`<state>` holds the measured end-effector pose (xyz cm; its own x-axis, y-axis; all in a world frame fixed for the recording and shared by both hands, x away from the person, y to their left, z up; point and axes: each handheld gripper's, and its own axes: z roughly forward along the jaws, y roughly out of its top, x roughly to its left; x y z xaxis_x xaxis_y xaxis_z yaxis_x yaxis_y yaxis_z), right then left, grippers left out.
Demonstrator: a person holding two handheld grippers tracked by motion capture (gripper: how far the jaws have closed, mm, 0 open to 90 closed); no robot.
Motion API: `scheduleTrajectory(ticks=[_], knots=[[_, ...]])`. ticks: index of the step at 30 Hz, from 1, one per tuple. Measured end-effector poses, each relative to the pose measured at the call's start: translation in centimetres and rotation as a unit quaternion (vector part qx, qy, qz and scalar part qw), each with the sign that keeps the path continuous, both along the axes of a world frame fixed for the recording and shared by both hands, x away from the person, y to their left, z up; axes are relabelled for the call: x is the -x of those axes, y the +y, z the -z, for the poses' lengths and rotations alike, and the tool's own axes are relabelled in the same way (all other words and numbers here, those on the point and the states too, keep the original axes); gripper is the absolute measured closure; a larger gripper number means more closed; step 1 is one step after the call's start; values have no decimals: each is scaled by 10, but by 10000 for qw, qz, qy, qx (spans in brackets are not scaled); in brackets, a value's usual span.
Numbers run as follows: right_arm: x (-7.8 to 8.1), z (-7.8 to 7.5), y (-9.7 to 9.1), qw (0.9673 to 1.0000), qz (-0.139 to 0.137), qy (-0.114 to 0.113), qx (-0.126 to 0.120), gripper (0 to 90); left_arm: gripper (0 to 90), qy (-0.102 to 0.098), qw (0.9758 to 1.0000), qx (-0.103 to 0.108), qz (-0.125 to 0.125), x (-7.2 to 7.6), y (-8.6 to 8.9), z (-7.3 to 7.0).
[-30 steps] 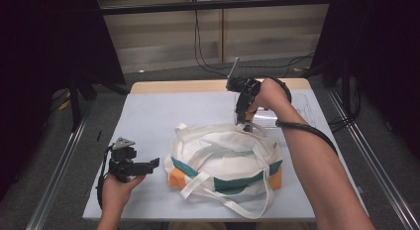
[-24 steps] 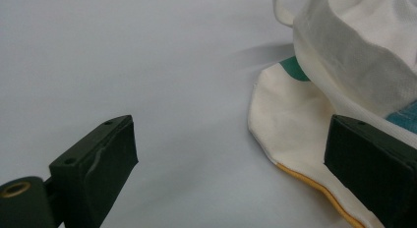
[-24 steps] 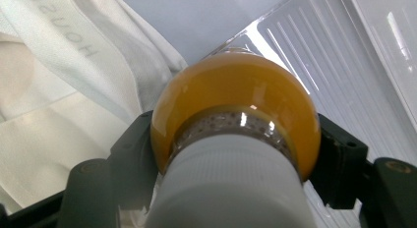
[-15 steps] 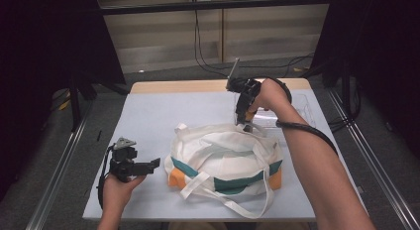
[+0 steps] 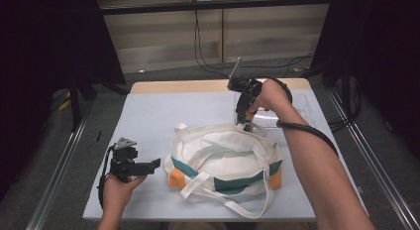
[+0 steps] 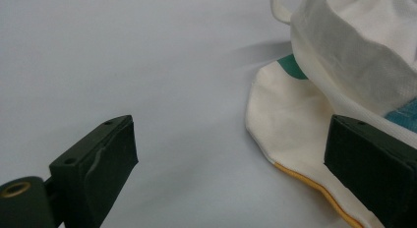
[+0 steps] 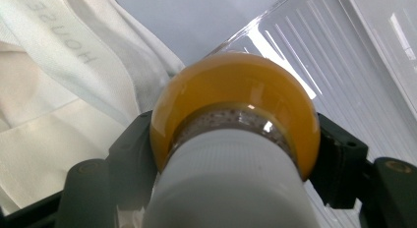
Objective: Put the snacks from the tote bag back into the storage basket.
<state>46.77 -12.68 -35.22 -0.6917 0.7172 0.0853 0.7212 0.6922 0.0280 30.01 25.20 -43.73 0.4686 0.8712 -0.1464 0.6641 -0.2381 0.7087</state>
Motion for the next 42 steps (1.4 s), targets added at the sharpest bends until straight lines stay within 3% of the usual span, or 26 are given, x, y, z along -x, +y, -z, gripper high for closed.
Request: scheduleTrajectory(ticks=[19,42], knots=[[-3,3,-7,9994,292,-52,-173,279,56,11,10000,-18,27,0,1,0],[3,-3,-5,9992,376,-99,-113,190,56,-9,10000,-18,27,1,1,-2]])
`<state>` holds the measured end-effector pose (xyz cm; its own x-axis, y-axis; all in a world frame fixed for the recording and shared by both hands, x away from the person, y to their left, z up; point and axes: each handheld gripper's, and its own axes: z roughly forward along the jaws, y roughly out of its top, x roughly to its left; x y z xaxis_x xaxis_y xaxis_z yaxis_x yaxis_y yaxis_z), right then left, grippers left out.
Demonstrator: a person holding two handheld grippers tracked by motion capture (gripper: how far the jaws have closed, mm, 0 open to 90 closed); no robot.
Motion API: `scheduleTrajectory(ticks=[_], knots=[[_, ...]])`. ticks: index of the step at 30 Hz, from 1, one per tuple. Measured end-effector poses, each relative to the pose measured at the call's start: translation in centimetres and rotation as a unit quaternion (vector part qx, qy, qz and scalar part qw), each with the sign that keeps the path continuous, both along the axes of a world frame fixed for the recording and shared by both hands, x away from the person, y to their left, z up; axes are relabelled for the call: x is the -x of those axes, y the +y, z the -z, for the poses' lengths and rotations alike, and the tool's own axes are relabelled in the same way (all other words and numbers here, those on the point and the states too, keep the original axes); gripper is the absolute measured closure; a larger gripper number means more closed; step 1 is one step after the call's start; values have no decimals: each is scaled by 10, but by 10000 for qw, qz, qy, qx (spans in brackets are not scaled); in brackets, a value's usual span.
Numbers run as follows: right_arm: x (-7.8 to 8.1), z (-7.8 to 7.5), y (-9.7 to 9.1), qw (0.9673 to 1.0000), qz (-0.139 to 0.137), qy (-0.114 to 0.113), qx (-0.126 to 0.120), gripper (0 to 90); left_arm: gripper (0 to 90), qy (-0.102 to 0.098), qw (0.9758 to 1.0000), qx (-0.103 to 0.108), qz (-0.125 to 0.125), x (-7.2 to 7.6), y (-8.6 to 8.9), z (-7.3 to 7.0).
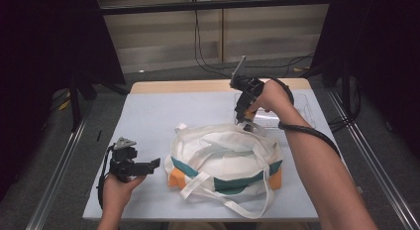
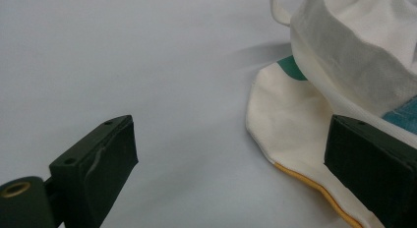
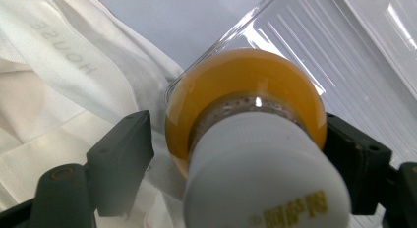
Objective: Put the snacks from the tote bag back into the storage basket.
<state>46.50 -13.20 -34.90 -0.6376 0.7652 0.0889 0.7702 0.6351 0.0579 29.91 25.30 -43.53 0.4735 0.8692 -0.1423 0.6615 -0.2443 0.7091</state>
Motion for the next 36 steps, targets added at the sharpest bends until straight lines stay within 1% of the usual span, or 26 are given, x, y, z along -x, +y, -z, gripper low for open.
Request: scheduleTrajectory(ticks=[3,13,15,18,19,20,21,22,27,28,30,32,33,36], knots=[[1,-2,0,10000,17,-23,21,168,56,5,10000,-9,1,0,0,0],[8,-14,-5,10000,36,-83,41,160,56,15,10000,-22,21,0,-1,0],[10,-15,-7,9999,36,-96,43,159,56,-22,10000,-38,10,0,-2,0],[14,-17,-10,9999,56,-98,11,159,56,-9,10000,-21,-25,1,-3,1],[15,-17,-11,9999,39,-94,27,159,56,18,10000,-58,23,1,-1,1],[16,-17,-12,10000,36,-79,32,158,56,10,10000,-69,12,1,-1,1],[17,-17,-13,9999,20,-96,29,158,56,6,10000,-25,8,1,-1,1],[18,-18,-13,9999,95,-83,28,158,56,-2,10000,-22,14,1,-1,0],[24,-19,-19,9999,25,-98,21,157,56,2,10000,-20,-3,0,-3,0],[25,-20,-20,10000,51,-83,1,157,56,-14,10000,-15,-5,0,-4,1],[27,-21,-22,9999,88,-85,7,156,56,10,10000,-62,53,0,-3,1],[29,-21,-25,10000,21,-89,13,156,56,8,10000,-57,40,0,-4,1],[30,-21,-26,9999,78,-69,11,156,56,12,10000,-58,40,0,-4,1],[33,-23,-30,9999,69,-76,-5,156,56,19,10000,-71,54,0,-4,1]])
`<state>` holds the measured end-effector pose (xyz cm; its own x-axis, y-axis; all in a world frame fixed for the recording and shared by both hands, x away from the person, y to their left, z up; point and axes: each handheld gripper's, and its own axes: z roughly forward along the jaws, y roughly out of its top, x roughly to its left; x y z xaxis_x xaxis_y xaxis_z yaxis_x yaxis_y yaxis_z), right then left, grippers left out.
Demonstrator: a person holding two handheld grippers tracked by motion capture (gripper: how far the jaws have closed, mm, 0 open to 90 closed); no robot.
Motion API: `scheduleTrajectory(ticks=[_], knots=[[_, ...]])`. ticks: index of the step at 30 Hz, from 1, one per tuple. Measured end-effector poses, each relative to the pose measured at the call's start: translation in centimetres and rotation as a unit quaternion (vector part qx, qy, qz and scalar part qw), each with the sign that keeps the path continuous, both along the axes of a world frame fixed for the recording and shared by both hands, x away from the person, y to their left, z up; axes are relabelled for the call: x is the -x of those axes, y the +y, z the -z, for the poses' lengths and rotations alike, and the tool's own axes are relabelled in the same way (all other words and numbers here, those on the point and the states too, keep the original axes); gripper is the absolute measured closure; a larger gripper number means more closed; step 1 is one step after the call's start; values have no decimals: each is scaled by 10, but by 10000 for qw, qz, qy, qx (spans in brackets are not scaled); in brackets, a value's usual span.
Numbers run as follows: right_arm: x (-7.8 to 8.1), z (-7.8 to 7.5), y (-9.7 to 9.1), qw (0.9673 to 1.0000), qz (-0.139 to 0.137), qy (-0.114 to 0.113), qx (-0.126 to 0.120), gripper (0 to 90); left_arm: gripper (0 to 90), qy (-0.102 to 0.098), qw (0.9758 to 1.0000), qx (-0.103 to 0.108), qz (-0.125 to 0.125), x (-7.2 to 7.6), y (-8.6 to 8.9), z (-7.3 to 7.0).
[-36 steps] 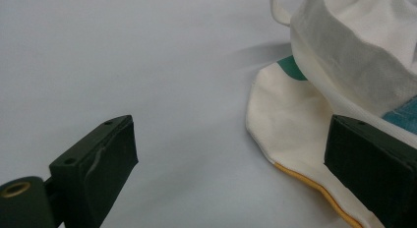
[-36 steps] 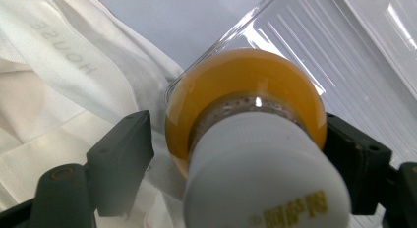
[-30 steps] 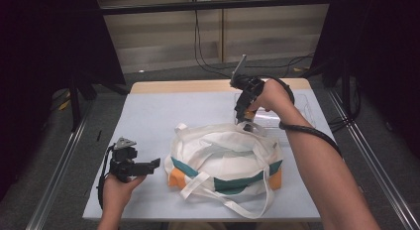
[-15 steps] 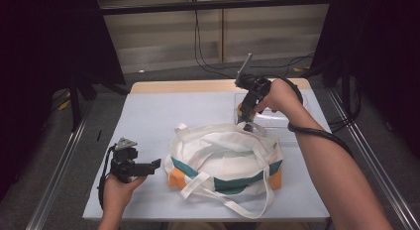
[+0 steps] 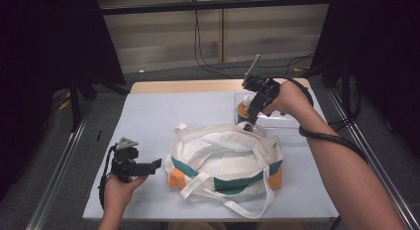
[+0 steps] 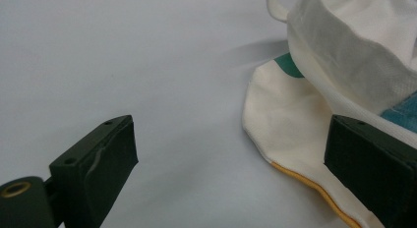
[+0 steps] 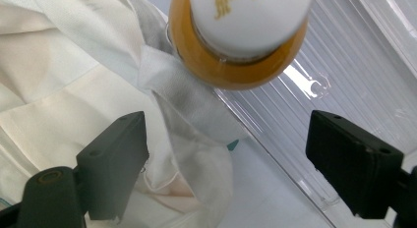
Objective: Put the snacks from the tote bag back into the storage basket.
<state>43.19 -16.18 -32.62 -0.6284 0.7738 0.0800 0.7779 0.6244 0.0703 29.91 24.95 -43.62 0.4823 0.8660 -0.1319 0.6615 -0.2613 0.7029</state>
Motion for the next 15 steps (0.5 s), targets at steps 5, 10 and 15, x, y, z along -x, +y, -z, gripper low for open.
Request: scheduleTrajectory(ticks=[5,10,15], knots=[[6,-2,-4,10000,-24,-24,9,156,56,8,10000,8,-8,0,-1,1],[11,-7,-9,10000,-44,-48,0,156,56,-5,10000,-18,-1,0,-1,0],[17,-8,-12,10000,-70,-59,-9,155,56,-9,10000,-13,-15,1,-1,0]])
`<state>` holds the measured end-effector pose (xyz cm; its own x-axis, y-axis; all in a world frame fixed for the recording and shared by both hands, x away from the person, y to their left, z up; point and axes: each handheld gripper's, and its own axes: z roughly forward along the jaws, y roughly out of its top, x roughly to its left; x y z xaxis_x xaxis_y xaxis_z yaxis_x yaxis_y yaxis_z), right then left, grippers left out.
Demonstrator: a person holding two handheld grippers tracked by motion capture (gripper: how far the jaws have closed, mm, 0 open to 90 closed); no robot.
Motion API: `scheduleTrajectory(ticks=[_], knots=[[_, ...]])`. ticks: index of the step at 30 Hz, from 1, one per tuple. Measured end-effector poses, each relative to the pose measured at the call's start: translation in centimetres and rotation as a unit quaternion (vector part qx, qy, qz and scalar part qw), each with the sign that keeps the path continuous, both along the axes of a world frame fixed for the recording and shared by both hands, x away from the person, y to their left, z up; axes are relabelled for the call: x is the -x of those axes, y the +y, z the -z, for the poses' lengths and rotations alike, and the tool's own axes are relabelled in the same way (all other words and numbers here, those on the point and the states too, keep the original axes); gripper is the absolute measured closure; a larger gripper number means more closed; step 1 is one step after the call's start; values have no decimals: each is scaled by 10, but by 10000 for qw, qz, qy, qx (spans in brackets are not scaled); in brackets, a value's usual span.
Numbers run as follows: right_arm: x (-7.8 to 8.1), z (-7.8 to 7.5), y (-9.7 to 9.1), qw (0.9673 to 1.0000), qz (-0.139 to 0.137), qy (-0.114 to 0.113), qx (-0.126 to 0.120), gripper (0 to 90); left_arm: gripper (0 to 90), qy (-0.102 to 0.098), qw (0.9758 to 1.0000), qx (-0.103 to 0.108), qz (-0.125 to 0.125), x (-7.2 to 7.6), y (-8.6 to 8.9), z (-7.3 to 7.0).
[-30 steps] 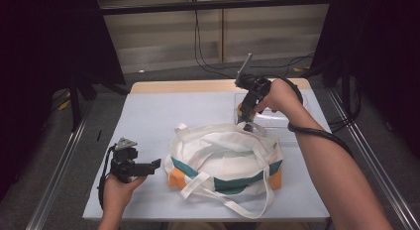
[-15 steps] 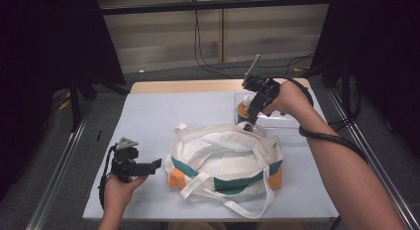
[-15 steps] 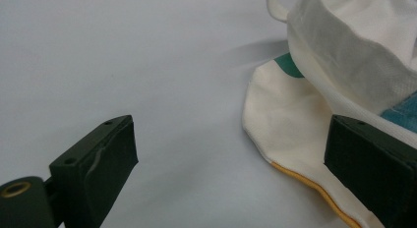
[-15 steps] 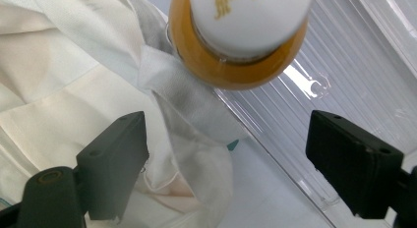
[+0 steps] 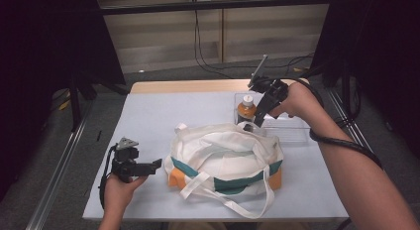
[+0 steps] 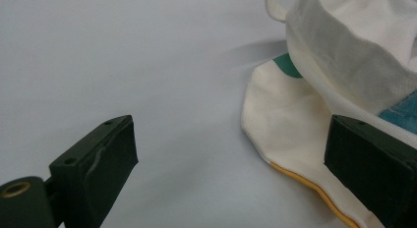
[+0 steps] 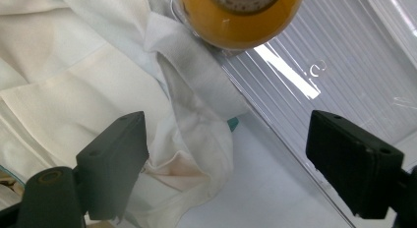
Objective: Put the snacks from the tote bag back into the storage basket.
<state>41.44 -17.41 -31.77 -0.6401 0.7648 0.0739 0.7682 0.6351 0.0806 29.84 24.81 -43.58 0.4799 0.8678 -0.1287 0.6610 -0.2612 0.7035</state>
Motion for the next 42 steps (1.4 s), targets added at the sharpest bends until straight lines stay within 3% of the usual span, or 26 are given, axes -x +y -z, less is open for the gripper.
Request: scheduleTrajectory(ticks=[4,12,20,25,29,42], knots=[[6,2,-1,10000,-53,26,20,156,56,-15,10000,81,-39,0,-1,0],[17,2,-7,9999,-115,1,27,155,56,-7,10000,7,11,1,0,0],[27,7,-18,9997,-118,-10,195,154,56,5,10000,32,0,1,0,0],[32,10,-26,9999,-96,-5,121,154,56,7,10000,27,-3,1,0,0],[37,11,-30,9996,-131,-31,240,153,55,14,10000,23,-1,1,0,0],[50,16,-39,9995,-179,2,270,149,55,-9,10000,58,-54,1,0,0]])
